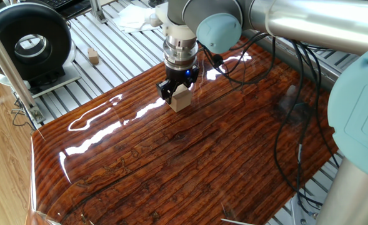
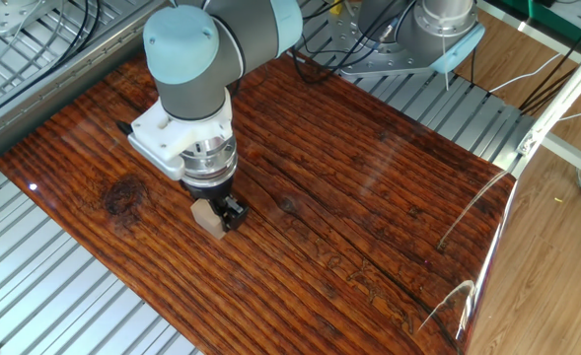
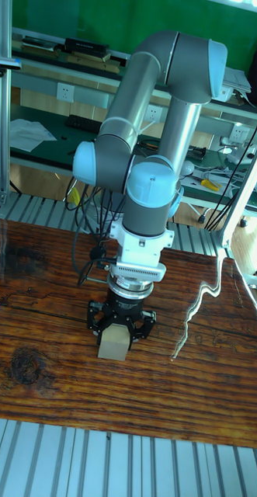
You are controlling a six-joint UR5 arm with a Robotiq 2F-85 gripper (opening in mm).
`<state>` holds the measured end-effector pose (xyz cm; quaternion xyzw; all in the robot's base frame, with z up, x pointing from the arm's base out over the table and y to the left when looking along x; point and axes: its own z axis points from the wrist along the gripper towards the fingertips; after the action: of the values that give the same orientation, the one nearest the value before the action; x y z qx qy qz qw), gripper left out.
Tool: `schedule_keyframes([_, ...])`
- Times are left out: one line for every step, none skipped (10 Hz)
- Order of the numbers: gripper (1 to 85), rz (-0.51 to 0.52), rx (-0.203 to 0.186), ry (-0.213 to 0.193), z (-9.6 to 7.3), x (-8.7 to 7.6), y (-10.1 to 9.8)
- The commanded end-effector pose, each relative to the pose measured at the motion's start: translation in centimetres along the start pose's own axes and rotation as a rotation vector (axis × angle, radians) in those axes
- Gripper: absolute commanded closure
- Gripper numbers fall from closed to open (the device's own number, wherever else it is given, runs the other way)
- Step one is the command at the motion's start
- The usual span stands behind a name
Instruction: Hold a small block with the gripper and sweep it from left to right on the table
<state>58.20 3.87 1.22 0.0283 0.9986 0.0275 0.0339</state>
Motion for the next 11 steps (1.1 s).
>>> schedule_keyframes([84.7, 0.014, -0.014, 0.002, -0.19, -0.13, 0.55])
schedule_keyframes([84.7, 0.015, -0.015, 0.004, -0.19, -0.10, 0.64])
schedule_keyframes([84.7, 0.015, -0.013, 0.005, -0.18, -0.07, 0.63])
schedule_keyframes([84.7, 0.017, -0.013, 0.005, -0.14, -0.07, 0.67])
schedule_keyframes([84.7, 0.017, -0.012, 0.005, -0.12, -0.09, 0.65])
schedule_keyframes([84.7, 0.017, -0.010, 0.007, -0.08, -0.08, 0.65])
schedule_keyframes([84.7, 0.018, -0.010, 0.007, 0.03, -0.12, 0.68])
schedule_keyframes([84.7, 0.020, -0.010, 0.008, 0.04, -0.10, 0.75])
schedule_keyframes([84.7, 0.023, -0.005, 0.010, -0.03, -0.08, 0.83])
schedule_keyframes([84.7, 0.027, -0.005, 0.010, -0.07, -0.11, 1.11])
schedule_keyframes([84.7, 0.027, -0.008, 0.010, 0.10, -0.17, 1.25])
